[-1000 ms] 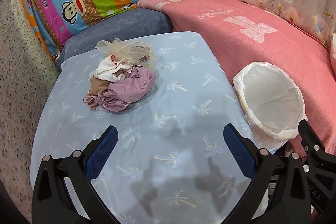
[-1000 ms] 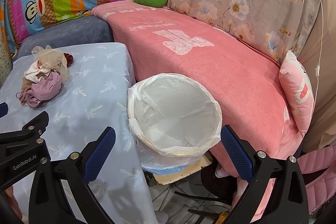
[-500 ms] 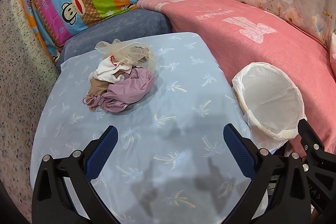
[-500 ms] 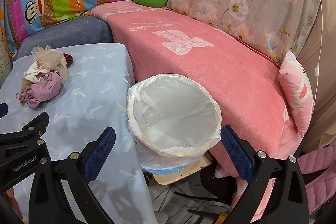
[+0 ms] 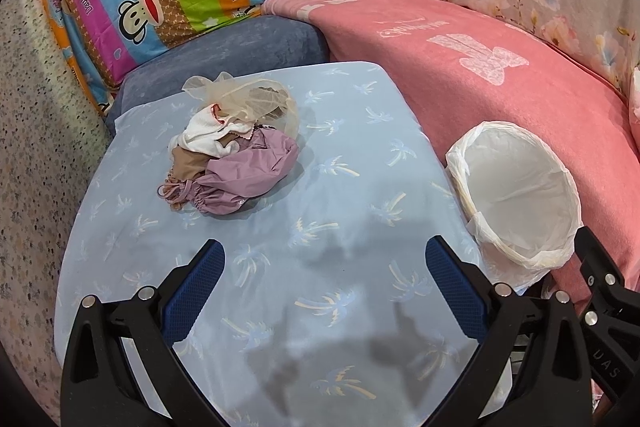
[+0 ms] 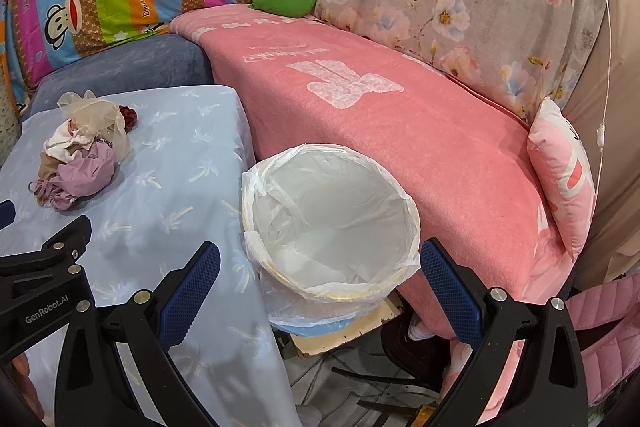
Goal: Collect trash
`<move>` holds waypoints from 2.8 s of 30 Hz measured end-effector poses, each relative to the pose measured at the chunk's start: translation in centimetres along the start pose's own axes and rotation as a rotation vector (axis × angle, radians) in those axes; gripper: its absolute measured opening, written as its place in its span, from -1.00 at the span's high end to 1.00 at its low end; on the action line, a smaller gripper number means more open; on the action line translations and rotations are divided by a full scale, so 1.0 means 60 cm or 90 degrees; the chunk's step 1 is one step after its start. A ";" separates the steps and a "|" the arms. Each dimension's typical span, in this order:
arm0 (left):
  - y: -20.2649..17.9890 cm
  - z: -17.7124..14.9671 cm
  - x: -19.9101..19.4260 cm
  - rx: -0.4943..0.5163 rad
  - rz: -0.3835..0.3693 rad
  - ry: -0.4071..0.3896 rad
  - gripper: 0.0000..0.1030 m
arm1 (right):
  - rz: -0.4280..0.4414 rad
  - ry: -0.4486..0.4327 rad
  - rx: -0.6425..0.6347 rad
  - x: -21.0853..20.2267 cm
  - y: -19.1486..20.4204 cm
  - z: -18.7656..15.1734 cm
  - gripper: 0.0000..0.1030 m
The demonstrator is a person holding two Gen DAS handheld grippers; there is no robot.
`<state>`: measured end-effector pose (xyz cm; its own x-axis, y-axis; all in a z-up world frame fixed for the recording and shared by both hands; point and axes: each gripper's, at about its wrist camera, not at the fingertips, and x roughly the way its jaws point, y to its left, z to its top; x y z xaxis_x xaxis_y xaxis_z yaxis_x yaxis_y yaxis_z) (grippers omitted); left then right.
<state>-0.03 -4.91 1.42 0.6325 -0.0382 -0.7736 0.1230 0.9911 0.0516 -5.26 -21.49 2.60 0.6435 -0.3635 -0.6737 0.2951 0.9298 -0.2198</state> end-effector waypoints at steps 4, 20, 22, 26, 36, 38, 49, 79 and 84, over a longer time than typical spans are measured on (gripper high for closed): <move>0.013 0.003 0.004 -0.010 -0.003 -0.002 -0.87 | -0.001 -0.008 0.002 -0.001 0.010 0.002 -0.88; 0.068 0.017 0.025 -0.031 0.004 -0.014 -0.87 | 0.010 -0.017 0.002 0.005 0.058 0.019 -0.88; 0.079 0.021 0.030 -0.038 0.004 -0.014 -0.87 | 0.016 -0.015 0.003 0.009 0.065 0.022 -0.88; 0.106 0.031 0.041 -0.047 -0.001 -0.023 -0.87 | 0.022 -0.015 0.001 0.020 0.087 0.031 -0.88; 0.185 0.060 0.087 -0.100 -0.006 -0.024 -0.87 | 0.068 -0.021 -0.015 0.050 0.166 0.068 -0.88; 0.204 0.069 0.099 -0.109 0.001 -0.023 -0.87 | 0.084 -0.021 -0.015 0.059 0.184 0.078 -0.88; 0.275 0.111 0.171 -0.134 0.011 -0.010 -0.87 | 0.183 -0.020 -0.003 0.126 0.284 0.148 -0.88; 0.310 0.144 0.222 -0.150 -0.168 0.037 0.75 | 0.349 0.086 0.022 0.272 0.425 0.196 0.99; 0.296 0.152 0.190 -0.138 -0.174 0.015 0.81 | 0.335 0.056 0.030 0.225 0.388 0.205 0.99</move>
<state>16.37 11.10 -0.73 0.5808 -0.3048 -0.7549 0.1176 0.9489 -0.2927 18.98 -5.45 -2.93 0.6518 0.1600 -0.7413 -0.0193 0.9807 0.1946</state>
